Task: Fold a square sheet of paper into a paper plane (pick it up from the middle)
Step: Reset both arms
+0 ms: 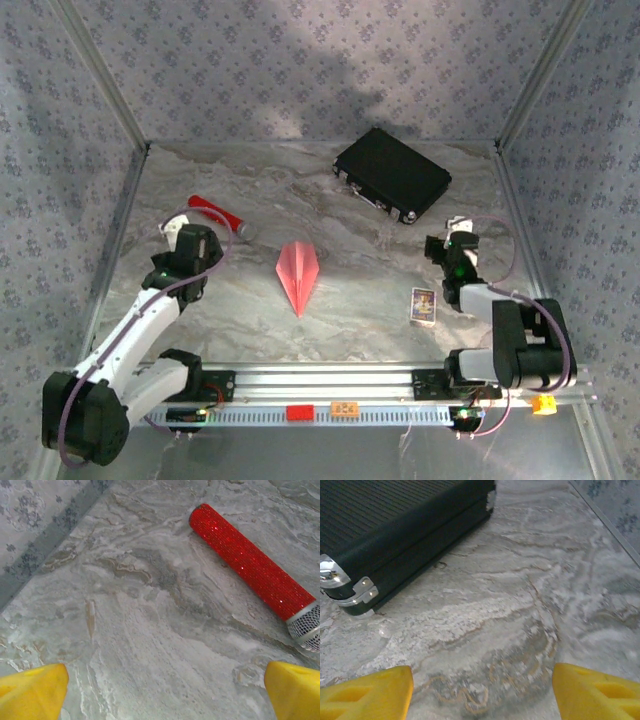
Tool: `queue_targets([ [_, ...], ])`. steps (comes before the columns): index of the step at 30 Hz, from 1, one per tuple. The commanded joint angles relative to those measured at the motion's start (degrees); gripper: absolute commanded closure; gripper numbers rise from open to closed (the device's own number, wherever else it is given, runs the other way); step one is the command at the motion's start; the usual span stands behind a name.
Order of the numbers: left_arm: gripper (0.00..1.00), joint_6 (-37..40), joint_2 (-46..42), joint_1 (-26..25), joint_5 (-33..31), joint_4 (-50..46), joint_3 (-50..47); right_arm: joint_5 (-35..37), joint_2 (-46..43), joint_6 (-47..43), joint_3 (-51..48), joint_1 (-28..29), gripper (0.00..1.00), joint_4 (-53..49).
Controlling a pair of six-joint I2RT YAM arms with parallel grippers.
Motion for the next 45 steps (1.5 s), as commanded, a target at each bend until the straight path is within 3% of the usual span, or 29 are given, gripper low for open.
queue_targets([
  [1, 0.0, 4.22, 1.63, 0.96, -3.81, 4.91, -0.53, -4.93, 5.92, -5.02, 2.18, -0.32, 0.25, 9.73],
  [3, 0.0, 6.56, 3.0, 1.89, -3.98, 8.21, -1.32, -6.09, 9.85, -4.9, 0.63, -0.9, 0.25, 16.11],
  [7, 0.0, 13.39, 6.13, 3.74, -3.77, 17.4, -3.99, -3.26, 9.89, -3.72, 1.69, -1.04, 0.22, 13.97],
  [9, 0.0, 16.58, 7.72, 4.4, -2.48, 23.54, -5.73, -4.6, 10.02, -1.94, 2.63, -2.61, 0.01, 12.23],
  [14, 0.0, 22.59, 13.4, 7.05, 1.02, 36.7, -8.22, -3.56, 9.79, -2.07, 2.37, -2.2, 0.01, 12.46],
  [22, 0.0, 22.12, 22.39, 16.01, 16.99, 62.16, -14.39, -3.99, 9.69, -1.98, 2.47, -2.42, 0.01, 12.17],
  [25, 0.0, 20.44, 27.1, 20.08, 24.46, 64.78, -13.13, -4.1, 9.7, -1.98, 2.47, -2.51, 0.01, 12.12],
  [27, 0.0, 22.35, 27.49, 20.01, 29.4, 63.17, -12.36, -4.2, 9.71, -1.94, 2.51, -2.46, 0.01, 12.08],
  [29, 0.0, 24.01, 30.35, 20.05, 33.63, 70.83, -15.51, -4.21, 9.74, -1.98, 2.47, -2.46, 0.01, 12.08],
  [30, 0.0, 25.0, 33.64, 19.96, 36.15, 79.53, -17.38, -4.22, 9.71, -1.94, 2.47, -2.51, 0.01, 12.08],
  [31, 0.0, 25.06, 33.36, 19.97, 36.48, 79.18, -17.54, -4.19, 9.69, -1.98, 2.49, -2.51, 0.01, 12.08],
  [32, 0.0, 24.6, 31.29, 19.91, 34.38, 71.73, -15.95, -4.25, 9.74, -1.98, 2.47, -2.51, 0.01, 12.08],
  [33, 0.0, 22.54, 32.25, 19.9, 29.61, 68.83, -13.33, -4.2, 9.73, -1.98, 2.48, -2.5, 0.01, 12.08],
  [40, 0.0, 24.1, 32.59, 16.97, 23.53, 68.66, -12.75, -4.16, 9.7, -1.98, 2.48, -2.51, 0.01, 12.08],
  [45, 0.0, 24.21, 32.52, 16.9, 23.8, 68.02, -12.39, -4.2, 9.75, -1.97, 2.47, -2.51, 0.01, 12.1],
])
